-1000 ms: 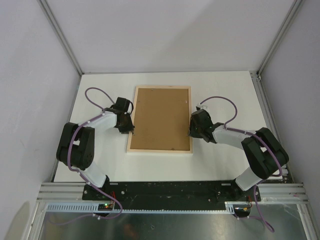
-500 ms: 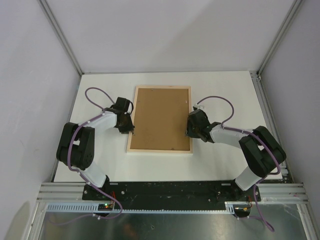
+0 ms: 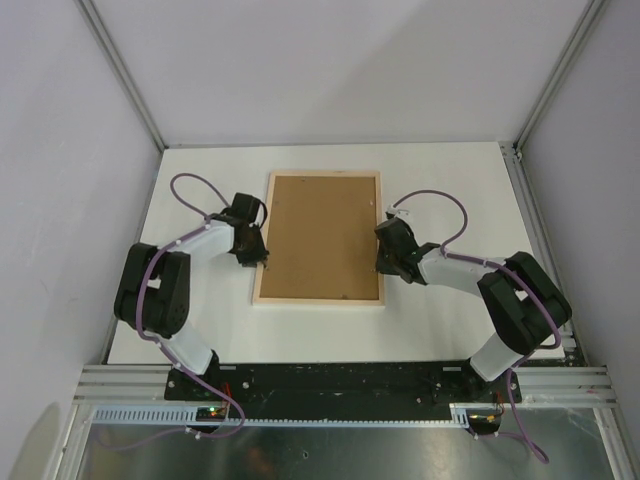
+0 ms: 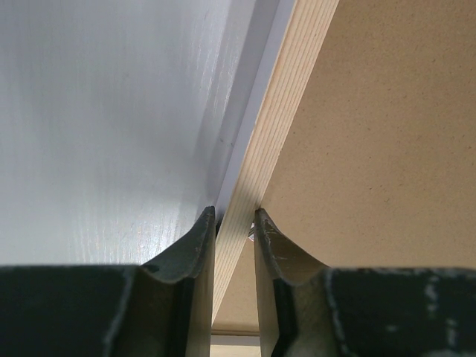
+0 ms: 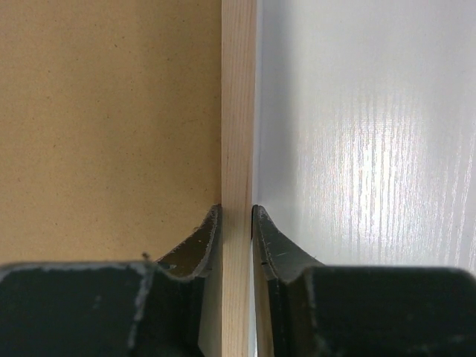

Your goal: Put the photo into the frame

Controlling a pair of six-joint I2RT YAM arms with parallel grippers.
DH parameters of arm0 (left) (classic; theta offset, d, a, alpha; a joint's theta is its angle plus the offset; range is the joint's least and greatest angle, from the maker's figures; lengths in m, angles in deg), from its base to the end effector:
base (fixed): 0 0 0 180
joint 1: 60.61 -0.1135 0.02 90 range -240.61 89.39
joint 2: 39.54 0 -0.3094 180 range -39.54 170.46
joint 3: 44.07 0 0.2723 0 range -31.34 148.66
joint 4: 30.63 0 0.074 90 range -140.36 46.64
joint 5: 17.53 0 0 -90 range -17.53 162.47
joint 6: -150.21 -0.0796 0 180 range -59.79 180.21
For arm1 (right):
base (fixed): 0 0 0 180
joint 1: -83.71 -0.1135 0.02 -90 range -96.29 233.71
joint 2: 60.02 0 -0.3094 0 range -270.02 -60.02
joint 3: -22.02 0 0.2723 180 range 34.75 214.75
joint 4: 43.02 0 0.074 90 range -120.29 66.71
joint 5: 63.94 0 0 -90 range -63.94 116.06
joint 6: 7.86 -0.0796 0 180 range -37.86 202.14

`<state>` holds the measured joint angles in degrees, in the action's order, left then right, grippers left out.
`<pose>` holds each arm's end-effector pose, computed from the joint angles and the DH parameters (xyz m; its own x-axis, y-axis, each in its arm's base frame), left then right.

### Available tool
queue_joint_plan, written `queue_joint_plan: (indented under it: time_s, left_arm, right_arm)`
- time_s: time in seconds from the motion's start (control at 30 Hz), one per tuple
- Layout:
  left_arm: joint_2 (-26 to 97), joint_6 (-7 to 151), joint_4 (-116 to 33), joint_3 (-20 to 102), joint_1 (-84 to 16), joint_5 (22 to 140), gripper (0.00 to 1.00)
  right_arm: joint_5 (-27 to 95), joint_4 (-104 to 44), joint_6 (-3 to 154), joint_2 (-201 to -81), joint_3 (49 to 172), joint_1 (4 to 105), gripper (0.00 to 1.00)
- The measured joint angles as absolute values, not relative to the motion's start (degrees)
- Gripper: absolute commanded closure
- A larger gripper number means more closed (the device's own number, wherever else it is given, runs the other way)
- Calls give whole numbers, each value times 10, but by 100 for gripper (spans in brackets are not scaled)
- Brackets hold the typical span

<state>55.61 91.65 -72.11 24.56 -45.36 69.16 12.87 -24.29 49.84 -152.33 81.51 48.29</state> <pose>0.3378 -0.0873 0.1578 -0.8893 -0.2973 -0.3475 -0.2604 0.9538 -0.1497 0.3002 0.1912 0.1564 -0.7792 0.0843 -0.6211 -0.0382 0.9827 0.1812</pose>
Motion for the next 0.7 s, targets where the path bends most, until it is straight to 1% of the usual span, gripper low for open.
queue_joint_plan:
  time_s: [0.13,0.23,0.37,0.6,0.7]
  left_arm:
    - [566,916,-735,260,-454,692,100]
    - [581,913,-746,279,-456,690,100]
    - [611,899,-761,318,-462,685,100]
    - [679,833,-758,407,-470,665,100]
    - [706,795,-756,443,-473,657,99]
  right_arm:
    - [120,-243,500,-1523,815,477,94]
    - [113,-244,500,-1523,815,471,90]
    - [103,-263,489,-1518,801,459,76]
    - [94,-329,445,-1490,743,410,66]
    - [89,-344,432,-1488,735,375,57]
